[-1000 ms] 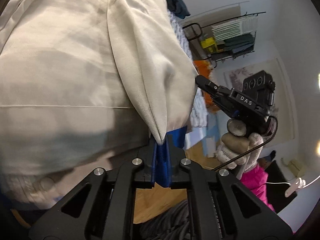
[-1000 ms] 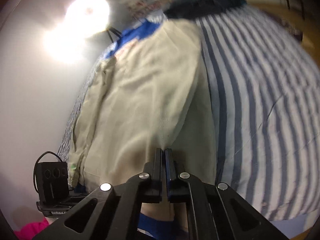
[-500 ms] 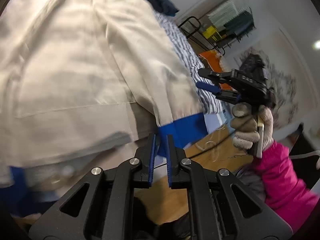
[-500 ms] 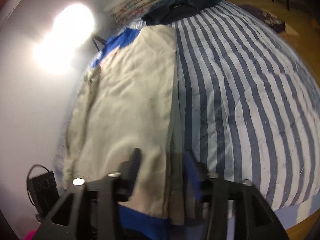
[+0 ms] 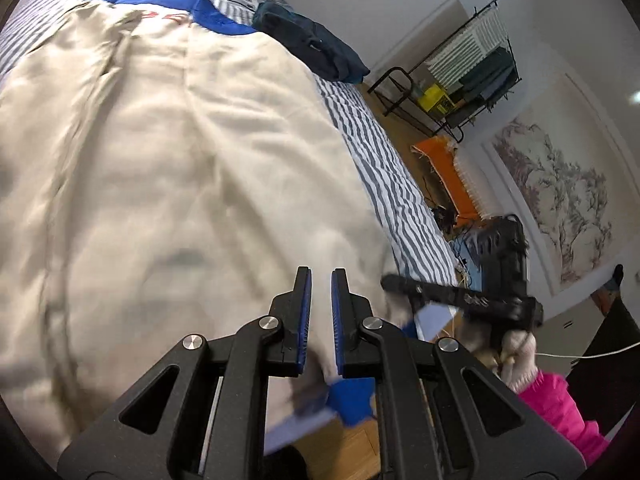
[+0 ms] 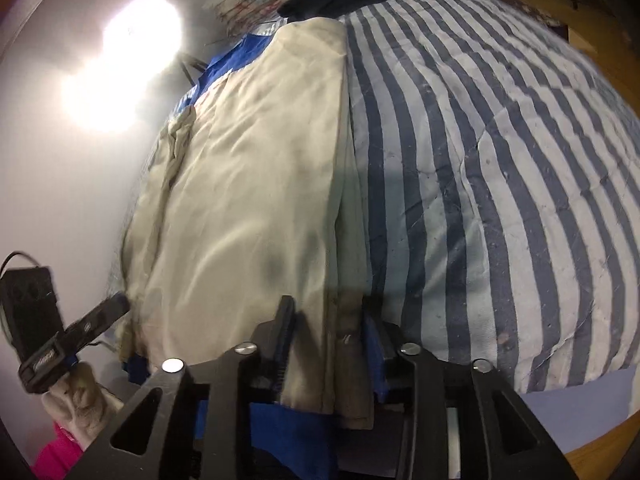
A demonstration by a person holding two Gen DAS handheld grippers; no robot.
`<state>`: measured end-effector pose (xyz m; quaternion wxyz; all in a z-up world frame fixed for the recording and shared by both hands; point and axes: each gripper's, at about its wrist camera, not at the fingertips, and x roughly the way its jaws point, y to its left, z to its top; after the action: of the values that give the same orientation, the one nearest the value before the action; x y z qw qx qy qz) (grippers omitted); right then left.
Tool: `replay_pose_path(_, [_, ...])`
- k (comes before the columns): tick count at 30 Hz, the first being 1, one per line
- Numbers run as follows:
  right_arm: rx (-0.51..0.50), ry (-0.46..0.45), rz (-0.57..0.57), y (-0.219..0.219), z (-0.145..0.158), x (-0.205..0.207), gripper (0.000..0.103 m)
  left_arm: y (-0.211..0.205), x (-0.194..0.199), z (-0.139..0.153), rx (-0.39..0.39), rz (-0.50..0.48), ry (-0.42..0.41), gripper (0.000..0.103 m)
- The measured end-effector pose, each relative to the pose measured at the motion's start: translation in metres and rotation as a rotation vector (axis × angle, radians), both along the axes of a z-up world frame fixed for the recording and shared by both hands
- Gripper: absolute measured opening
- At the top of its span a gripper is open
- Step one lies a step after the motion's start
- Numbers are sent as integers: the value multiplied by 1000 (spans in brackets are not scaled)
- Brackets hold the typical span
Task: Fold large clothes
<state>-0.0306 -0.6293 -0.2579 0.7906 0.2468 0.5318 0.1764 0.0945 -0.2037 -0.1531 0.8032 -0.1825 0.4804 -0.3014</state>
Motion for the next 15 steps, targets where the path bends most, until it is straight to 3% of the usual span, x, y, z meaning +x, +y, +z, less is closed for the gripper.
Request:
replay_pose_path(2, [32,10,-16,-3,-3,0,43,-14,14,-13,67,-6,1,6])
replay_pose_path(4, [7,7,-21,-2,-2,1,34,-22,22,-34,118,-1,49,6])
replay_pose_path(6, [-12,-4,-19,-4,2,-2,18,-27,27,-59,185,-14,87,6])
replay_pose_path(8, [-17,-24,-22,-3,9,-6,15,-24,28,-62,167,-20,37,6])
replay_pose_path(12, [-42,-61,-39,-1,25,-14,14,-15,31,-56,132,-6,92,6])
replay_pose_path(15, [-68,-113,-41,10,44,-19,13,2,22,-37,58,13,78,6])
